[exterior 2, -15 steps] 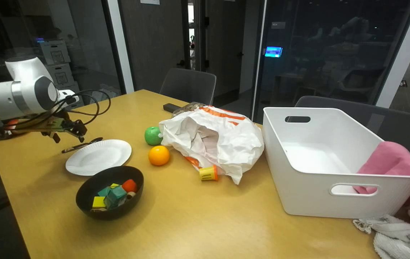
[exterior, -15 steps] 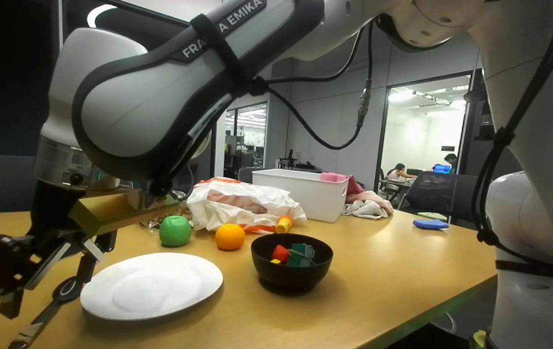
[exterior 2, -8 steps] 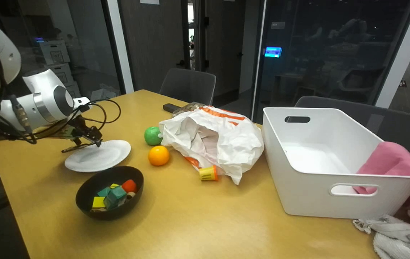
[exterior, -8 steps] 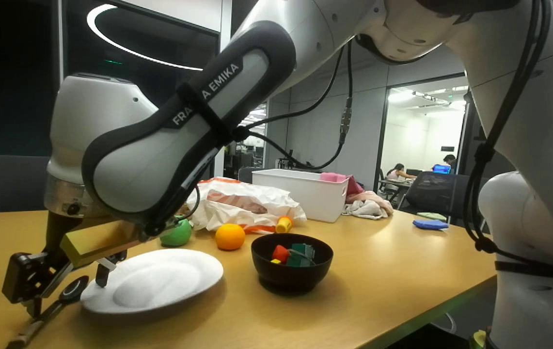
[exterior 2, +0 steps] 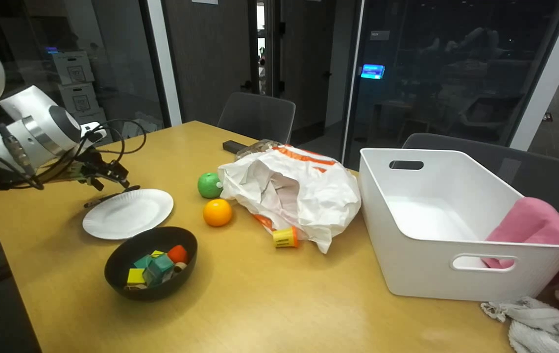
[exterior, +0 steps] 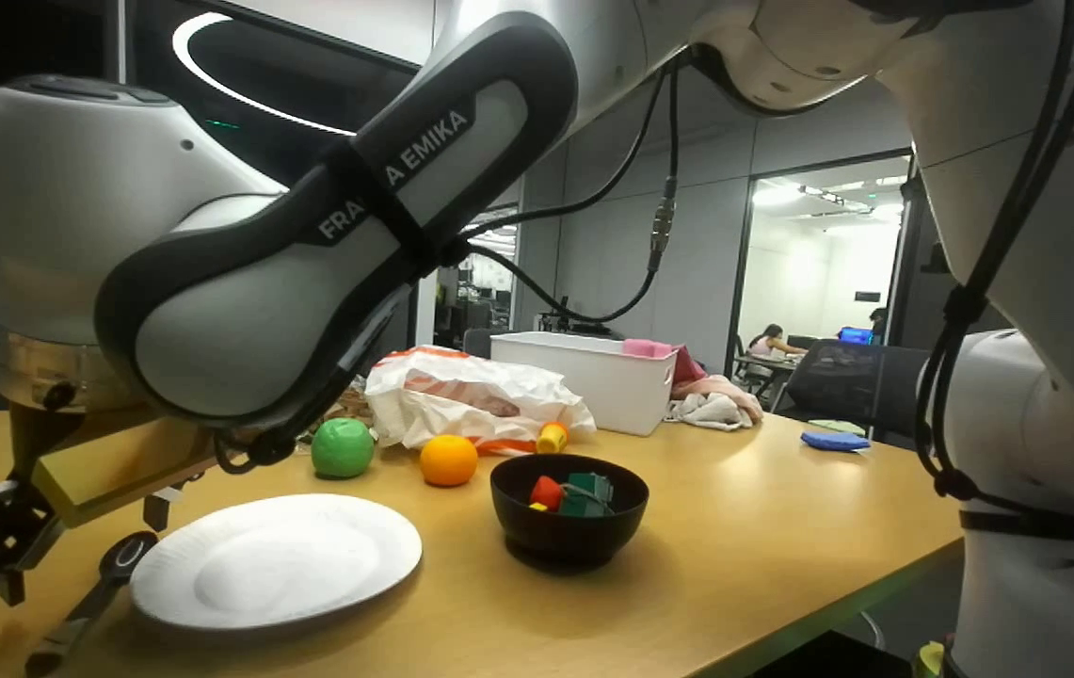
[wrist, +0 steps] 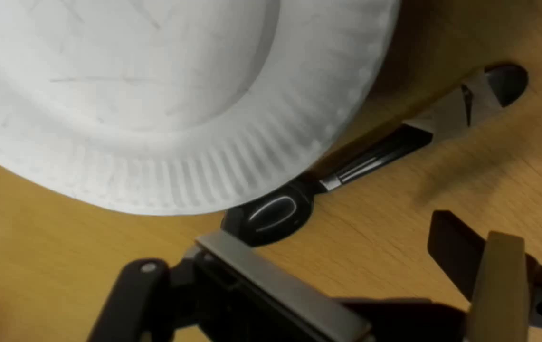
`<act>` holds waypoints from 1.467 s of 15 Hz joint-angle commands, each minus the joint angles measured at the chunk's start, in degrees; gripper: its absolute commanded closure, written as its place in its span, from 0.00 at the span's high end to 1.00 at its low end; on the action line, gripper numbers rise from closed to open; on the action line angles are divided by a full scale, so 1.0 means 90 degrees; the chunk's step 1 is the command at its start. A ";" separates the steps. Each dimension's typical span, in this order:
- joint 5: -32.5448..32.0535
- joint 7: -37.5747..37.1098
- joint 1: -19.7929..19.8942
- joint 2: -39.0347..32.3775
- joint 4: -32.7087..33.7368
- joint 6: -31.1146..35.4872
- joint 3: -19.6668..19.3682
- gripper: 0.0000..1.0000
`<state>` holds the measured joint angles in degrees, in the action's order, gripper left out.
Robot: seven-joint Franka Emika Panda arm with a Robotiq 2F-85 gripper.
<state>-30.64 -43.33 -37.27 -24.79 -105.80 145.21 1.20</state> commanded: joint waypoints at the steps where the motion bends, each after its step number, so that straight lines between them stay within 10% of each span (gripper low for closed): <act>1: -0.0205 -0.0206 -0.0161 0.0246 0.0081 -0.0442 0.0030 1.00; 11: 0.1426 0.0057 0.0180 0.0360 -0.0428 -0.0561 0.0775 1.00; 22: 0.1625 0.0634 0.0382 0.0341 -0.0565 0.0384 0.0906 1.00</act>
<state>-16.58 -39.64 -34.34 -23.21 -110.16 146.73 8.92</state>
